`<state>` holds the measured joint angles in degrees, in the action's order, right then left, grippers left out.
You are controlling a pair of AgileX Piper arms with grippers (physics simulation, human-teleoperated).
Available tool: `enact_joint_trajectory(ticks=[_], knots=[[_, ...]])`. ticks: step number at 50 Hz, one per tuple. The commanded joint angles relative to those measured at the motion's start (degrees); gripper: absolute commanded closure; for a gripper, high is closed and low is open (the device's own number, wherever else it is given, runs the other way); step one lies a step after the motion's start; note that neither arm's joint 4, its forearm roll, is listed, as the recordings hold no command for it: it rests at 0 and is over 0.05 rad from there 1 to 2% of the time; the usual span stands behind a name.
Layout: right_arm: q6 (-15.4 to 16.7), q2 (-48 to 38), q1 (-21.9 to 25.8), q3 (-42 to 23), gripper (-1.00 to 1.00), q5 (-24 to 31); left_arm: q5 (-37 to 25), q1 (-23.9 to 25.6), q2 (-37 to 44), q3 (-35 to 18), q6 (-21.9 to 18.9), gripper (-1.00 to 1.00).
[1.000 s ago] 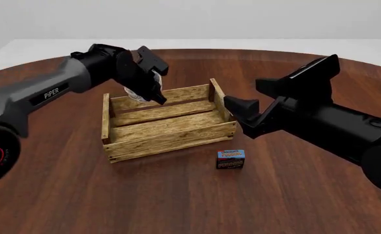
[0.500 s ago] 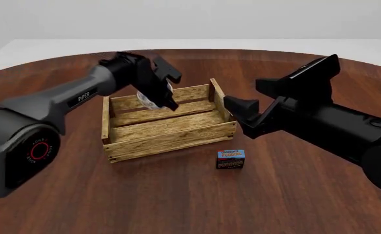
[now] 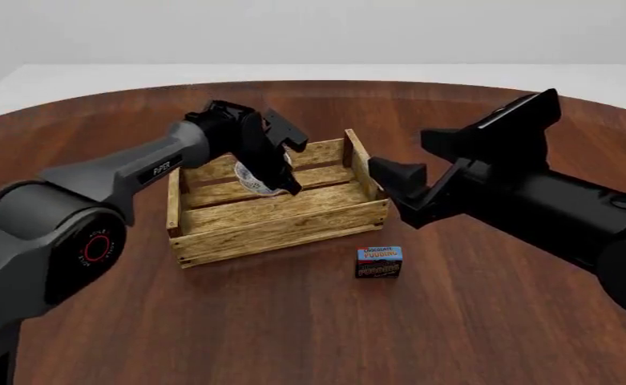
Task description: Stack the right bowl on the left bowl and place them in the tray.
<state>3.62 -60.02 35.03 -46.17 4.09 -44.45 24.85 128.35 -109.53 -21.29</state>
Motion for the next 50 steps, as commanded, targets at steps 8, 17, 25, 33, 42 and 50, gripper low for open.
enact_joint_trajectory(ticks=[8, 17, 25, 33, 42, 50], knots=[[0.04, 0.16, 0.27, 0.12, -1.0, -0.15, 2.31, -0.97, -2.12, 2.64, 2.45, 1.0], [0.08, 0.06, 0.19, 0.1, -1.0, -0.14, 2.12, -0.26, -0.6, 1.76, 3.0, 1.0], [0.11, 0.13, 0.21, 0.06, -1.0, -0.05, 1.62, 0.02, 0.01, 1.05, 3.36, 1.0], [0.16, 0.43, 0.17, 0.09, -1.0, 0.05, 1.64, -0.04, 0.64, 0.93, 3.35, 1.0], [0.15, 0.63, 0.17, 0.13, -1.0, 0.12, 1.14, 0.41, 1.57, 0.18, 3.64, 1.0], [0.22, 0.71, 0.2, 0.17, -1.0, 0.13, 1.14, 0.28, 1.24, 0.43, 3.63, -1.0]])
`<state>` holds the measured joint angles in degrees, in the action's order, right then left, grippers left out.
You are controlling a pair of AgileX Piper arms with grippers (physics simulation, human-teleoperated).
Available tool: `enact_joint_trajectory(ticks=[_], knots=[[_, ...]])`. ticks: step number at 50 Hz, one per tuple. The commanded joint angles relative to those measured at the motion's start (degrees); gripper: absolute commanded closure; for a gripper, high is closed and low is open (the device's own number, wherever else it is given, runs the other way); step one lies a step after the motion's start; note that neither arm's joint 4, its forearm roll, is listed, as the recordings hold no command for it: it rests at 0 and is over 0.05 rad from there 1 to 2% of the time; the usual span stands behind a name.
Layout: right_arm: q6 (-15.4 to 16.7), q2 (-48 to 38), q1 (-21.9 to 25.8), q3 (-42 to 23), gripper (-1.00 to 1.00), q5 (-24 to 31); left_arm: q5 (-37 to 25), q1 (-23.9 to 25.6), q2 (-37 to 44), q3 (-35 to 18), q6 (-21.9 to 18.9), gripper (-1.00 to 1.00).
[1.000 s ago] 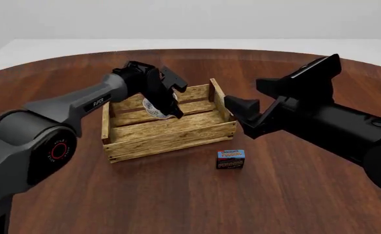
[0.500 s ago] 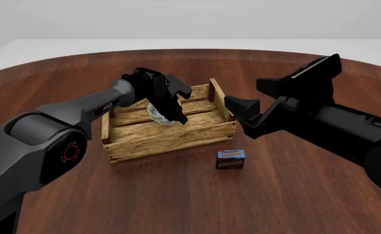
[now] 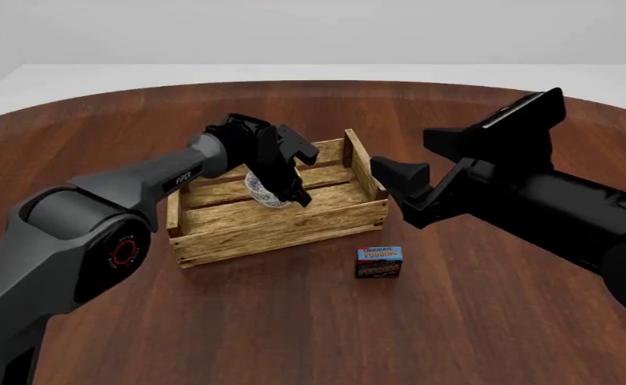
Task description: Stack the right bowl on the left bowl and place them in the tray.
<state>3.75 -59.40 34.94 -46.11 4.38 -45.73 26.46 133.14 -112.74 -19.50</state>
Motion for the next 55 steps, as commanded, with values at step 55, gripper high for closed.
enact_joint_trajectory(ticks=[55], knots=[[0.19, 1.61, 0.56, 0.15, -1.0, 0.68, 6.58, -4.89, -17.68, 13.41, -3.58, -1.0]])
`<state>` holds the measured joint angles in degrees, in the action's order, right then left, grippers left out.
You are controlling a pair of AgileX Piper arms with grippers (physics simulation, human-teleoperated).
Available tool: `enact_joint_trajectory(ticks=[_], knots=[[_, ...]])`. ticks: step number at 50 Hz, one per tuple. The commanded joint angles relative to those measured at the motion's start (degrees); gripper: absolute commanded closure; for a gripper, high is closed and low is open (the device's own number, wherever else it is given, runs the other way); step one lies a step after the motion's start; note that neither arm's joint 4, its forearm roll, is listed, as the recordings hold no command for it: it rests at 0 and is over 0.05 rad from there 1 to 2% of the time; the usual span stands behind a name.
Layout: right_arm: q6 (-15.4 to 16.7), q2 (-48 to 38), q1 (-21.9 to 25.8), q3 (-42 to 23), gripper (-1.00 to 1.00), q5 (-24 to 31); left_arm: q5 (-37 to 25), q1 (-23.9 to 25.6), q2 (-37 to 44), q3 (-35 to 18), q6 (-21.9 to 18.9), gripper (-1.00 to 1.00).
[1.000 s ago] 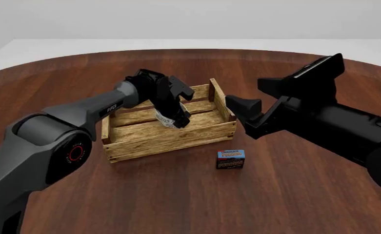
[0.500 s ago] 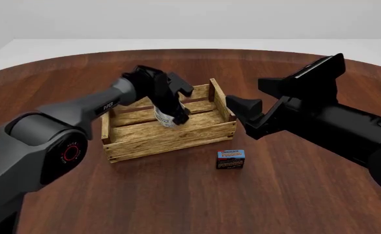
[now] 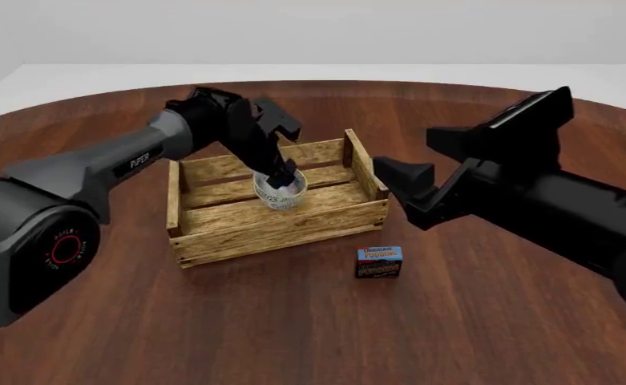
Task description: Stack the right bowl on the left bowl and place them in the tray.
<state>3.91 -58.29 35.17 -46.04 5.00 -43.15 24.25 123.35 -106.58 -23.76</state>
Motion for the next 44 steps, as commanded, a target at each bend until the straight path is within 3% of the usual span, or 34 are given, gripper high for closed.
enact_joint_trajectory(ticks=[1, 15, 22, 39, 44], knots=[[0.1, 0.66, 0.28, 0.12, -1.0, 0.14, 4.34, -2.93, -8.92, 8.15, 0.43, -1.0], [0.13, 0.75, 0.32, 0.2, -1.0, 0.09, 8.69, -6.81, -18.19, 16.64, -1.33, -1.0], [0.17, 0.84, 0.37, 0.23, -1.0, 0.12, 10.15, -9.31, -23.14, 19.47, -0.12, -1.0], [0.16, -2.56, 0.28, 0.21, -1.0, -1.95, 13.17, -11.92, -26.92, 24.86, -0.06, -1.0], [0.33, -4.56, -0.39, 0.39, -1.0, -4.32, 16.13, -15.83, -30.37, 30.11, -2.01, -1.0]])
